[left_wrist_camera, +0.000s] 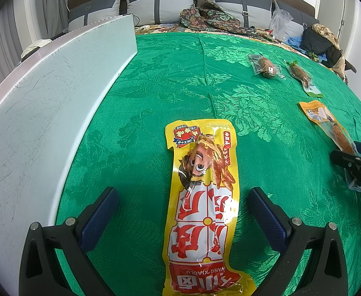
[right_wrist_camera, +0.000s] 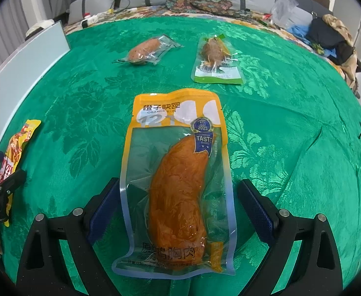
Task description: Organize snacks
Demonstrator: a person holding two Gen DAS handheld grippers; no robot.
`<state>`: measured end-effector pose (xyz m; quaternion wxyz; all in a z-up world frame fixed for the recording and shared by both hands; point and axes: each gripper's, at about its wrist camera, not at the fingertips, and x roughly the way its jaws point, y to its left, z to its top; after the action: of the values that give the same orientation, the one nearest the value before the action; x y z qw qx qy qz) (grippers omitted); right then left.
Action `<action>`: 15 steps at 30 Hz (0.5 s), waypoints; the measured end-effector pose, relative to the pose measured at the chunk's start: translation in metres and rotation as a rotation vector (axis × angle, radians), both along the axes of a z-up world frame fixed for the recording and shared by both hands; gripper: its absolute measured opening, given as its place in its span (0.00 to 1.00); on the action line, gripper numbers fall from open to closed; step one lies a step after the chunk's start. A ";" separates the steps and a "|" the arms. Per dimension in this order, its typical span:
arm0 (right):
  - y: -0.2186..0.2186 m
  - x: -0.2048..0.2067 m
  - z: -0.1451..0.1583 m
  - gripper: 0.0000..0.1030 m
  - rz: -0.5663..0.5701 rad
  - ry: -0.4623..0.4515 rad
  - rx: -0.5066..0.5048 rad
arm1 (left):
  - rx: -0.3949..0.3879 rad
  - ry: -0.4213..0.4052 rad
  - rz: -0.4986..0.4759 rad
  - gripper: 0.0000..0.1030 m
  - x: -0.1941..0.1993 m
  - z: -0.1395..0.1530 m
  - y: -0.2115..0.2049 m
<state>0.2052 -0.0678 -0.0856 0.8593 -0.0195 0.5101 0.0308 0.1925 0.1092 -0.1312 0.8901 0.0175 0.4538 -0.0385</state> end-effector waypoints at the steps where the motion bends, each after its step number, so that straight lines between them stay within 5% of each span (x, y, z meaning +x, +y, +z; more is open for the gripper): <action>1: 0.000 0.001 0.000 0.94 -0.001 0.004 0.000 | 0.001 0.000 0.000 1.00 0.000 0.000 0.000; 6: 0.000 0.006 0.001 0.94 0.006 0.051 -0.002 | 0.005 0.026 -0.011 1.00 0.003 0.000 -0.001; 11: -0.001 0.018 0.002 0.89 0.035 0.156 -0.013 | 0.021 0.167 -0.070 0.99 0.015 0.003 -0.002; 13: -0.002 0.016 0.006 0.78 0.059 0.165 -0.015 | 0.023 0.171 -0.101 0.80 0.013 0.008 -0.004; 14: -0.002 0.015 0.007 0.77 0.064 0.174 -0.010 | 0.025 0.159 -0.139 0.55 0.010 0.013 -0.007; 15: -0.004 0.013 0.008 0.76 0.067 0.184 0.010 | 0.035 0.165 -0.163 0.47 0.007 0.016 -0.010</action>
<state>0.2179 -0.0720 -0.0774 0.8073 -0.0293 0.5859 0.0640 0.1991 0.0992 -0.1155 0.8432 0.0665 0.5232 -0.1040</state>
